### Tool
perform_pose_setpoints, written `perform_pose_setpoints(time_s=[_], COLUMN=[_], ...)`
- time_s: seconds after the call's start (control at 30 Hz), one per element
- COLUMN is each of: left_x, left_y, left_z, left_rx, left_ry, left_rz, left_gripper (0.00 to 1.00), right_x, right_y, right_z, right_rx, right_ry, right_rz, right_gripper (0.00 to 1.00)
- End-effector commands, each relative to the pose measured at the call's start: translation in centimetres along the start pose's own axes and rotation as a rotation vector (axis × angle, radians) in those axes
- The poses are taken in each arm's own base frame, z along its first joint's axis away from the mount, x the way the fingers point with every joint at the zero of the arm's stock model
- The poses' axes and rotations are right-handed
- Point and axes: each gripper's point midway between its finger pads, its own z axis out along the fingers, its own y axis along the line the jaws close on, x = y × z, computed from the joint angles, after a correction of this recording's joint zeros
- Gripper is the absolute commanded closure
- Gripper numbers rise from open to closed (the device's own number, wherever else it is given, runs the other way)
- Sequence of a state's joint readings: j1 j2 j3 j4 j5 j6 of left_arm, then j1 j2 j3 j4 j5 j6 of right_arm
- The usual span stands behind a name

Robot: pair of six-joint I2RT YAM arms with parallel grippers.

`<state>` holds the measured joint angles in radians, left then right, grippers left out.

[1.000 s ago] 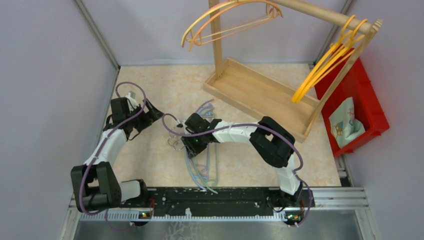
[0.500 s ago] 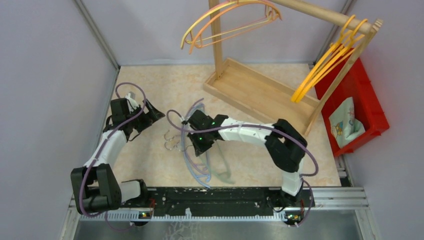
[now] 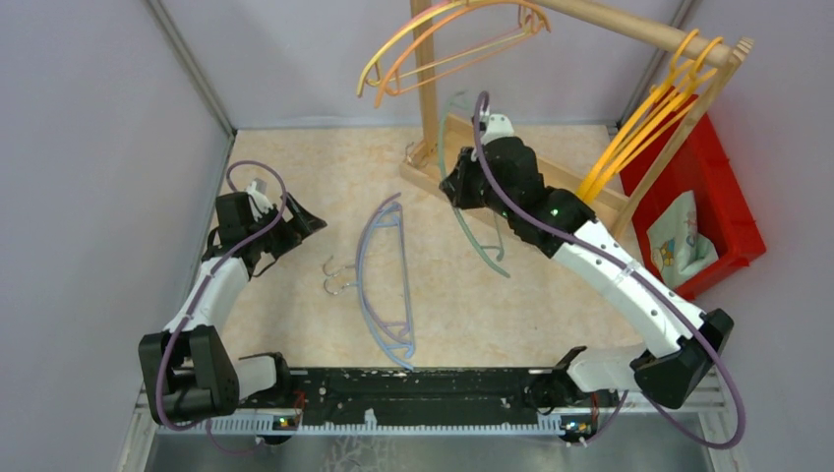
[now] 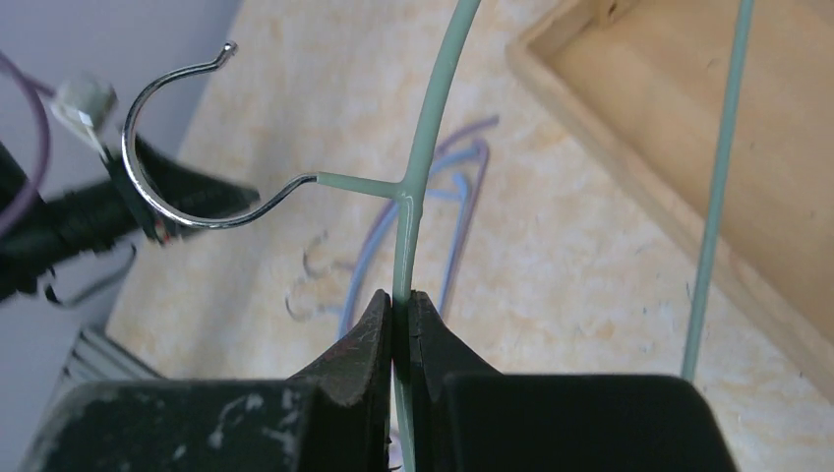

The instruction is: Organize the hangers

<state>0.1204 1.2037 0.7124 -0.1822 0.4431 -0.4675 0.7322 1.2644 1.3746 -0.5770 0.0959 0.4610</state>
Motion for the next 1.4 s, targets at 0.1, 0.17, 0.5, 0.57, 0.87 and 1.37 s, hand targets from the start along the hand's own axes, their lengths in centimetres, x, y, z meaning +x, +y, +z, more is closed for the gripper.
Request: perform_pose_setpoints(time_s=[0.1, 0.17, 0.5, 0.57, 0.87, 1.37], left_x=[-1.2, -1.5, -1.2, -1.0, -0.3, 0.3], left_y=[-1.2, -1.4, -0.9, -0.7, -0.6, -0.9], left_z=[-0.2, -0.2, -0.2, -0.2, -0.1, -0.8], left_rx=[0.05, 0.052, 0.031, 0.027, 0.033, 0.049], left_ry=[-0.034, -0.039, -0.042, -0.039, -0.02, -0.018], left_rz=[0.009, 0.008, -0.007, -0.008, -0.013, -0.02], left_gripper=[0.0, 0.0, 0.0, 0.01, 0.0, 0.01], right_x=[-16.8, -19.5, -26.0, -25.5, -20.9, -16.7], right_y=[0.8, 1.0, 1.2, 1.1, -0.6, -2.5], right_z=[-1.4, -1.7, -3.9, -3.5, -3.0, -5.9], right_rx=[0.029, 0.033, 0.042, 0.041, 0.066, 0.091], right_ry=[-0.583, -0.663, -0.878, -0.855, -0.75, -0.698], right_rz=[0.147, 0.149, 0.172, 0.172, 0.203, 0.248], right_gripper=[1.0, 1.0, 1.0, 1.0, 1.0, 1.0])
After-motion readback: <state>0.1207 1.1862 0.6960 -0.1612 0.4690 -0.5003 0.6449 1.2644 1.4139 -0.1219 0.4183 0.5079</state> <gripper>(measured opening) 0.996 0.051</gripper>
